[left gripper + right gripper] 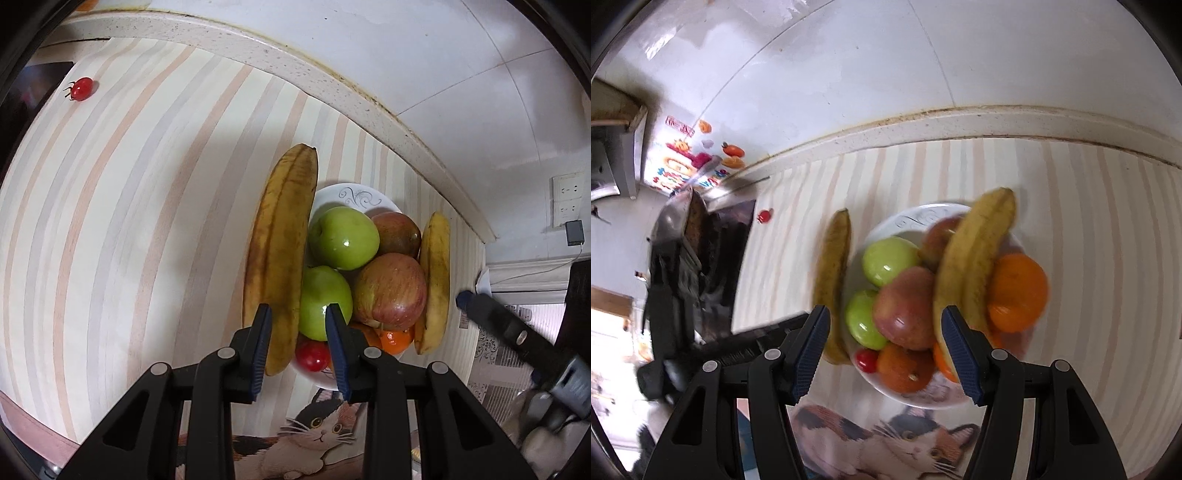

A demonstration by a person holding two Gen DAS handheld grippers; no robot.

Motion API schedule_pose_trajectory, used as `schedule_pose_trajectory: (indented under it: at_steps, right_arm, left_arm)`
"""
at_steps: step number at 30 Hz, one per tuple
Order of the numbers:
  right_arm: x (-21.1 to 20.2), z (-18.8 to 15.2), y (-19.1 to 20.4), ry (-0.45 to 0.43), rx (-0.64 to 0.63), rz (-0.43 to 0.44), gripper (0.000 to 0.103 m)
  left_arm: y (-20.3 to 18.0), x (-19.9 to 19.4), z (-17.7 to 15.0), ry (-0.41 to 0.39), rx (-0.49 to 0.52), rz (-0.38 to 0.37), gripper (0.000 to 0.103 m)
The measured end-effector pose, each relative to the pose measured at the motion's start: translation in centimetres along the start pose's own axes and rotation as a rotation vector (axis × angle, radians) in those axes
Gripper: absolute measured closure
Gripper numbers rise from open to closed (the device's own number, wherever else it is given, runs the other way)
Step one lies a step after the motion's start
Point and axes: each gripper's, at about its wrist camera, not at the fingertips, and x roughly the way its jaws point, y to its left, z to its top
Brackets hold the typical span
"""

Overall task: Organize fruits
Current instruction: 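Lower the bananas along the plate rim beside the fruit, then open the left gripper to release its banana while the right releases the other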

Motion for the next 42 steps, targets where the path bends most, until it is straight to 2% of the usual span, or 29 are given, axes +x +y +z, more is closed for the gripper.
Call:
schedule_pose_trajectory:
  at_steps: [4, 9, 13, 16, 17, 18, 19, 22, 26, 29, 34, 38, 42]
  right_arm:
    - [3.1, 3.6, 2.8, 0.09, -0.018, 0.052, 0.037]
    - [8.9, 6.8, 4.2, 0.231, 0.006, 0.015, 0.037]
    - [12.2, 7.5, 4.6, 0.299, 0.016, 0.009, 0.038]
    - [14.4, 7.1, 5.2, 0.339, -0.018, -0.037, 0.041]
    - [14.8, 6.9, 5.4, 0.344, -0.037, -0.057, 0.044]
    - [15.2, 6.6, 5.9, 0.344, -0.079, -0.087, 0.057]
    - [15.3, 6.4, 6.1, 0.343, -0.107, -0.117, 0.061]
    - [15.3, 6.0, 6.9, 0.319, -0.177, -0.151, 0.062]
    - [15.1, 5.8, 6.6, 0.318, -0.17, -0.138, 0.062]
    - [14.6, 5.7, 6.1, 0.309, -0.149, -0.128, 0.062]
    - [13.9, 5.5, 5.7, 0.295, -0.124, -0.112, 0.062]
    - [13.4, 5.4, 5.5, 0.29, -0.123, -0.122, 0.062]
    - [12.9, 5.3, 5.2, 0.285, -0.112, -0.114, 0.062]
  left_arm:
    - [-0.3, -0.1, 0.1, -0.001, 0.011, -0.004, 0.076]
    - [0.3, -0.5, -0.1, -0.008, -0.001, -0.026, 0.076]
    - [0.3, -0.6, -0.2, -0.014, 0.003, -0.028, 0.076]
    - [0.4, -0.7, -0.3, -0.016, 0.009, -0.029, 0.076]
    - [0.3, -0.7, -0.4, -0.016, 0.013, -0.027, 0.076]
    - [0.3, -0.7, -0.4, -0.016, 0.016, -0.026, 0.076]
    - [0.2, -0.7, -0.4, -0.017, 0.018, -0.022, 0.077]
    - [0.0, -0.8, -0.6, -0.016, 0.03, -0.011, 0.077]
    - [0.8, -1.3, -0.7, 0.014, -0.027, -0.047, 0.074]
    - [2.1, -2.2, -0.7, -0.011, -0.064, -0.039, 0.069]
    - [2.4, -0.6, 0.5, 0.063, -0.069, -0.079, 0.067]
    - [1.1, 0.1, 1.2, 0.053, -0.022, -0.012, 0.067]
    - [0.5, -0.1, 0.8, 0.038, 0.014, 0.023, 0.074]
